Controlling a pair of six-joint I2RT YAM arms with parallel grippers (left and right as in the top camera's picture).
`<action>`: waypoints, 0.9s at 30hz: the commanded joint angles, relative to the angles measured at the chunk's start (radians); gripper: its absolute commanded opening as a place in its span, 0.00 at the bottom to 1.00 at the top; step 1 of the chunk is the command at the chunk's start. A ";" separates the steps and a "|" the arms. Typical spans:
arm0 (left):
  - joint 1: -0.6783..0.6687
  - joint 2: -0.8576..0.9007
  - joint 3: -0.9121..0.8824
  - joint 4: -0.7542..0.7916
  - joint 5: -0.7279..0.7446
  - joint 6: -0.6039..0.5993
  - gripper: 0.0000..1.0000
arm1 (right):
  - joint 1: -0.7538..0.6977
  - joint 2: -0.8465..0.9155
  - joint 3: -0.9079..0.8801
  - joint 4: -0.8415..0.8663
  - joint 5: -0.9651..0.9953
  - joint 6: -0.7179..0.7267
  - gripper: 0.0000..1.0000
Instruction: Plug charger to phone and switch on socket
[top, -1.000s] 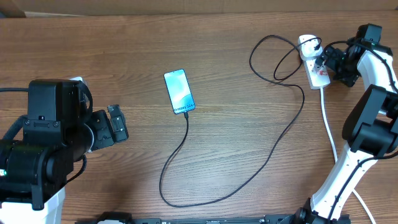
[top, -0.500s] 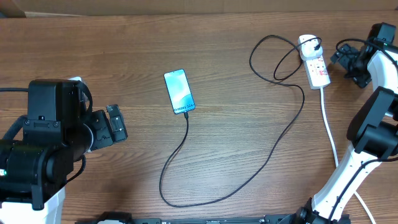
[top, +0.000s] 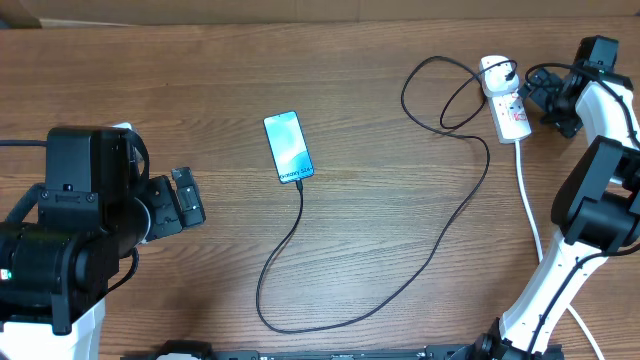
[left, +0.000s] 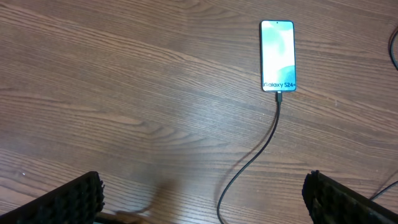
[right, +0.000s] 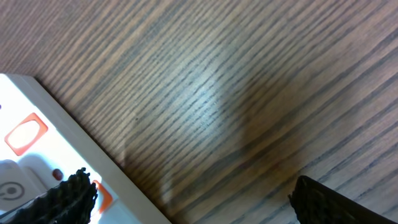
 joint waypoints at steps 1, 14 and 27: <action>-0.003 0.003 0.002 0.001 -0.016 0.001 0.99 | -0.002 -0.011 -0.006 0.011 0.000 0.005 1.00; -0.003 0.003 0.002 -0.004 -0.016 0.001 0.99 | -0.002 0.048 -0.006 -0.011 -0.054 0.000 1.00; -0.003 0.003 0.002 -0.003 -0.016 0.001 0.99 | 0.001 0.048 -0.006 -0.023 -0.107 -0.034 1.00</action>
